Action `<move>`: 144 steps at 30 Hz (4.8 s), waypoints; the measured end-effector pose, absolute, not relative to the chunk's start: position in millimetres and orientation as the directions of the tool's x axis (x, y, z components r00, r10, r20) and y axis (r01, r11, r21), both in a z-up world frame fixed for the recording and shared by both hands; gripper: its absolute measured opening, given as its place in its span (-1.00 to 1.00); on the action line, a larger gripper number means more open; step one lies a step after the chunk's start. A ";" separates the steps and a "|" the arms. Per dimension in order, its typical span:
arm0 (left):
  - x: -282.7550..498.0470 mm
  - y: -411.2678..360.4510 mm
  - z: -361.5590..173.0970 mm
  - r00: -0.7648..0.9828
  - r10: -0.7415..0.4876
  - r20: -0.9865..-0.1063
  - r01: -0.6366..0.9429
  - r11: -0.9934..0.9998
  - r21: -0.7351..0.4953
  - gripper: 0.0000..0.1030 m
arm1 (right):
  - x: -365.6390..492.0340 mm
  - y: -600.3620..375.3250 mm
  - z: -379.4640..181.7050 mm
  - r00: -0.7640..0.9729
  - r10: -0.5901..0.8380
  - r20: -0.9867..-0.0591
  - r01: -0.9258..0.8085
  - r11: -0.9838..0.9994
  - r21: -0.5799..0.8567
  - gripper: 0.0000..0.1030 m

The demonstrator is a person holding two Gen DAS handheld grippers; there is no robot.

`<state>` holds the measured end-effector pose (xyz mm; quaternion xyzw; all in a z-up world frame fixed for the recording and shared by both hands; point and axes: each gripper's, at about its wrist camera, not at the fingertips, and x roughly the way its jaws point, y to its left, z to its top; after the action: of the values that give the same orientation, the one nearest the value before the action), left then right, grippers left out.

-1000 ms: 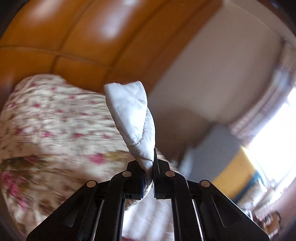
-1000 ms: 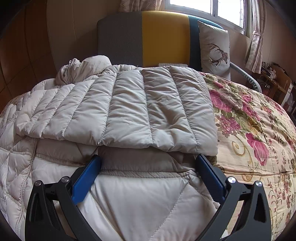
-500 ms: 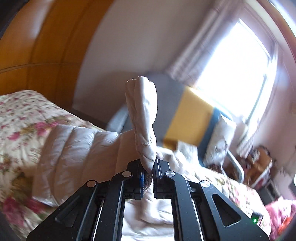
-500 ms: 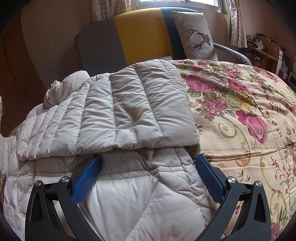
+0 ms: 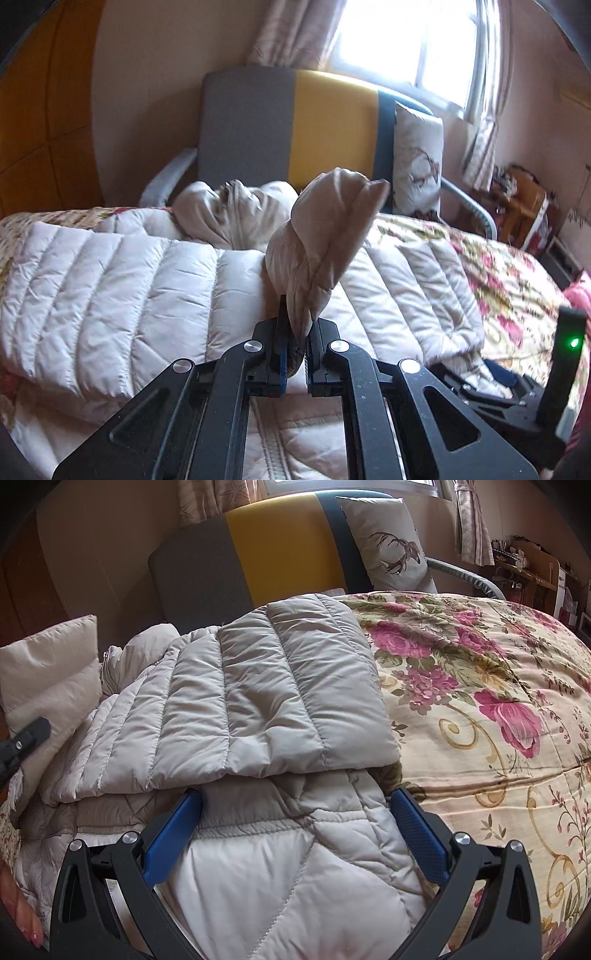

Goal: Fold large clothes

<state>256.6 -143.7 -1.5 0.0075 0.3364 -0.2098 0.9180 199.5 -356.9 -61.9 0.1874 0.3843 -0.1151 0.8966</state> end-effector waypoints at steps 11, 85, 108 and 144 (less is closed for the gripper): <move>256.0 -142.6 -16.3 0.594 -0.467 -0.655 0.473 0.861 -0.185 0.55 | 199.9 -359.3 -63.7 0.679 -0.054 -0.732 0.353 0.899 0.261 0.97; 357.3 128.0 -67.6 0.554 -0.065 -0.830 -0.216 0.952 -0.218 0.87 | 286.8 -260.6 -62.3 0.700 -0.229 -0.677 0.163 0.973 -0.161 0.97; 161.4 142.8 -22.3 0.663 -0.226 -0.713 0.099 0.972 -0.215 0.87 | 212.0 -350.5 8.0 0.667 -0.026 -0.744 0.145 0.985 0.095 0.96; 58.8 153.4 -85.8 0.352 -0.683 -0.639 0.272 0.728 -0.629 0.37 | -35.3 -380.0 -77.8 0.497 0.694 -0.521 -0.044 0.619 0.784 0.19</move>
<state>58.8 153.4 -85.8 -0.2129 0.4831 -0.3008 0.7943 -35.3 -380.0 -77.8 0.3671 0.4426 0.2356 0.7835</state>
